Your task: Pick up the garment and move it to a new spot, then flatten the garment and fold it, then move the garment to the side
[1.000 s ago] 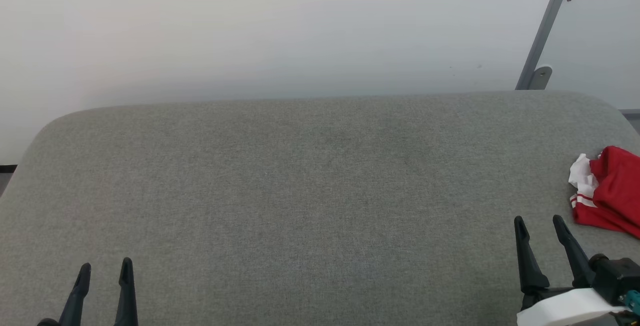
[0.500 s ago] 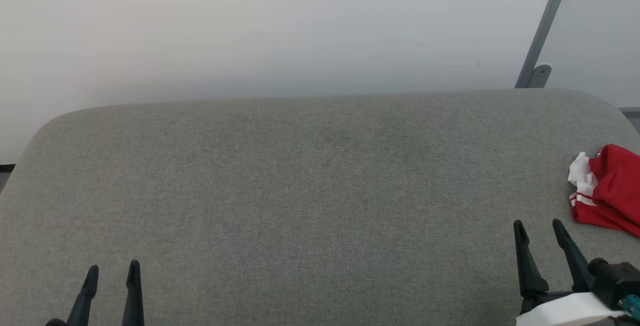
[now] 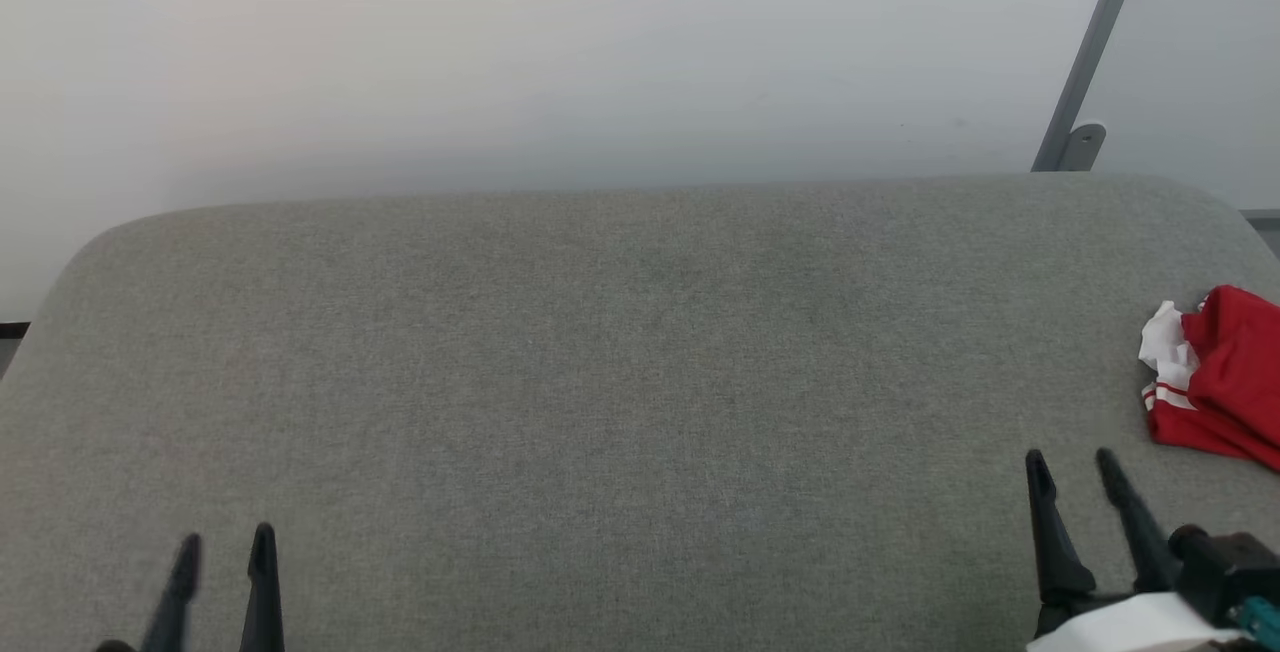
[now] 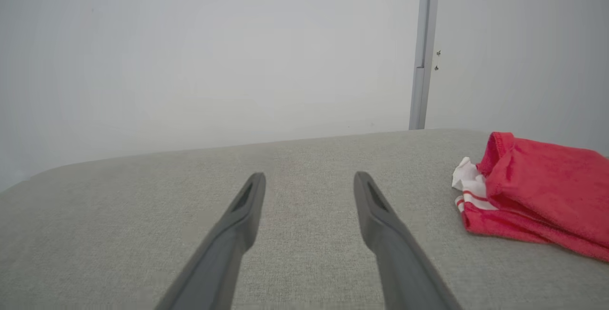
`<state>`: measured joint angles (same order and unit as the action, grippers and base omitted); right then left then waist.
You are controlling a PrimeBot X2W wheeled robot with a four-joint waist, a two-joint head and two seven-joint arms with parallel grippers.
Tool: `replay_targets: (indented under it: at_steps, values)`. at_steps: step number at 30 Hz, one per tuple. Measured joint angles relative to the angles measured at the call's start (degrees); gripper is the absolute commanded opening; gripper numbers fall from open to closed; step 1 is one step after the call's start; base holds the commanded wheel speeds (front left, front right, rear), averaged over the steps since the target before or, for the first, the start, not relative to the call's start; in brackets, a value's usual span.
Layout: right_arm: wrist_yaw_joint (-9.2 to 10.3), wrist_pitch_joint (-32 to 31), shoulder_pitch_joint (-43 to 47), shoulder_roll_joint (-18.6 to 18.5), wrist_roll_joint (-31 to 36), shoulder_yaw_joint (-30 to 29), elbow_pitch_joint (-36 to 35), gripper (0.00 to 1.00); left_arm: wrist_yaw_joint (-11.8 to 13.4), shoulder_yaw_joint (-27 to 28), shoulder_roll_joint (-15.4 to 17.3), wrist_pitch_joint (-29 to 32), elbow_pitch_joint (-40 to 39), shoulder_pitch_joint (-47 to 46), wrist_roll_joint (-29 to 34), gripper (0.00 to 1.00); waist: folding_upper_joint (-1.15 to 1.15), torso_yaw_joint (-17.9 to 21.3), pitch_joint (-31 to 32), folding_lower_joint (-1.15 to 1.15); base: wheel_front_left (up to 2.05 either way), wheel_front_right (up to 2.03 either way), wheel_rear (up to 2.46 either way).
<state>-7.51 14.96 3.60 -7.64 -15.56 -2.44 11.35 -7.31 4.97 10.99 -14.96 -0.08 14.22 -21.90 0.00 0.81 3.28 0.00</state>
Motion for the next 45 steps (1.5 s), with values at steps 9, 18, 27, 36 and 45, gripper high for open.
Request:
replay_targets:
  at_steps: [9, 18, 27, 36, 45]
  values:
    - [0.0, -1.6, 1.3, 0.8, -4.4, 0.0, 2.6, 0.0, 0.0, -0.7, -1.8, 1.4, 3.3, 0.1, -4.1, 0.0, 0.0, 0.0, -0.2, 0.0, 0.0, 0.0, 0.0]
    - [0.0, -4.0, 0.3, 1.3, -13.4, -0.5, 2.6, 0.0, 0.0, -0.6, -2.3, 3.8, 4.8, -2.2, -12.5, 0.0, 0.0, -0.1, -0.4, 0.0, 0.0, 0.0, 0.0]
    - [0.0, -6.0, -0.8, 1.8, -21.4, -1.0, 2.5, 0.0, 0.0, -0.5, -3.1, 5.9, 6.0, -4.5, -20.0, 0.0, 0.0, -0.1, -0.7, 0.0, 0.0, 0.0, 0.0]
    - [0.0, -8.2, -1.9, 2.1, -28.7, -1.3, 2.6, 0.0, 0.0, -0.4, -3.6, 7.9, 7.1, -6.4, -26.5, 0.0, 0.0, -0.2, -0.9, 0.0, 0.0, 0.0, 0.0]
    - [0.01, -10.0, -3.1, 2.4, -35.3, -1.7, 2.6, 0.0, 0.0, -0.2, -4.1, 9.5, 8.0, -8.3, -32.6, 0.0, 0.0, -0.3, -1.1, 0.0, 0.0, 0.0, 0.0]
